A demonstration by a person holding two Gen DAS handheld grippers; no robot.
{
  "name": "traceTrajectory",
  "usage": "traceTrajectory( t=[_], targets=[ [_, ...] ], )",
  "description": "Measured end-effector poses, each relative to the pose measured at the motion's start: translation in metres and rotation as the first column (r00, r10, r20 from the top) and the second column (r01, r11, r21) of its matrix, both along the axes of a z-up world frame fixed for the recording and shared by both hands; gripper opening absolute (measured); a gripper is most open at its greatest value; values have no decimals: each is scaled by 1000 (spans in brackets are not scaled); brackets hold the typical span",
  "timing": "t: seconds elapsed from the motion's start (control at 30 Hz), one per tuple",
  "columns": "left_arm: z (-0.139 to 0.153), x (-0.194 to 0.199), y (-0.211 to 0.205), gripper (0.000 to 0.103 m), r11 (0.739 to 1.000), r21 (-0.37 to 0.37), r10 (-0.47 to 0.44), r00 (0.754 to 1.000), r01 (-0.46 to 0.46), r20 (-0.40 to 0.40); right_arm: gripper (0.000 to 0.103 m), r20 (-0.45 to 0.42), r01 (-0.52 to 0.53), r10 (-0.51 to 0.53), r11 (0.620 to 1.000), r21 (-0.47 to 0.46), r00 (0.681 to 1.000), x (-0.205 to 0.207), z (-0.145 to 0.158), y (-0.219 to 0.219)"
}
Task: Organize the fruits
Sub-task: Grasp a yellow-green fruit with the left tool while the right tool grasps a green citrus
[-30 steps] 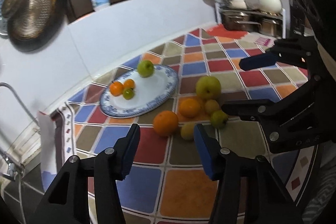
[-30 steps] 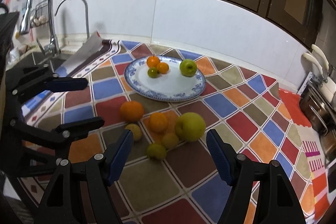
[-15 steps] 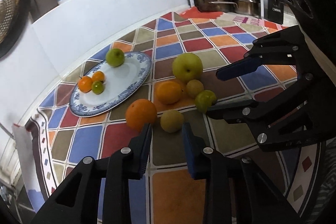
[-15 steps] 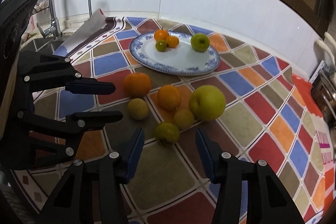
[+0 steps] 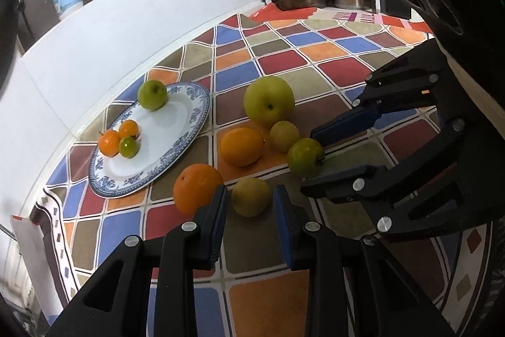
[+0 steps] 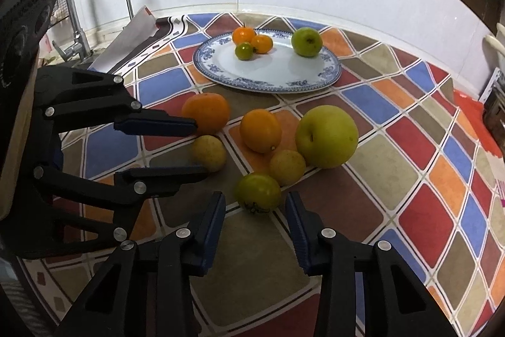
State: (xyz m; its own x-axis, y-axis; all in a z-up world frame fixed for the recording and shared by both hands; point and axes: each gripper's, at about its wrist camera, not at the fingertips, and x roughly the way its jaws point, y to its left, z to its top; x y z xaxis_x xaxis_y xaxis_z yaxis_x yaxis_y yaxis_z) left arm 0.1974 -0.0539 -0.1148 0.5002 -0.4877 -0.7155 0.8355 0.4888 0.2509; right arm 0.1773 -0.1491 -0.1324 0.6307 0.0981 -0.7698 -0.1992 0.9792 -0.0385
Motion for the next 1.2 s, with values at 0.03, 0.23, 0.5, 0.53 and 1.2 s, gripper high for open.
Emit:
traceTrajectory(
  t=[0.03,0.23,0.5,0.53,1.2],
  targets=[
    [-1,1,-1,30,1000,2,-1,1000,1,-3,39,-7,-1,1,1000,4,1000,1,-1,0],
    [-2,4,-4,30,1000,0,6,1000,-6,-9,36,-13,-3,4,1000,27,1000,3,-1,-2],
    [-3,5,-8,28,999,5,32,999,-31,-8,31,-35,16,-13,997,81,999,10,-3,-10],
    [-3,6,-9,28,999,4,39,999,-38,-9,31,-33,21,-18,996,84,999,9,-3,-11],
    [49,-15,11,28,926,-203,309,948,-317,-75,31,92,32,-41,995,98,995,-17,46,-28]
  ],
)
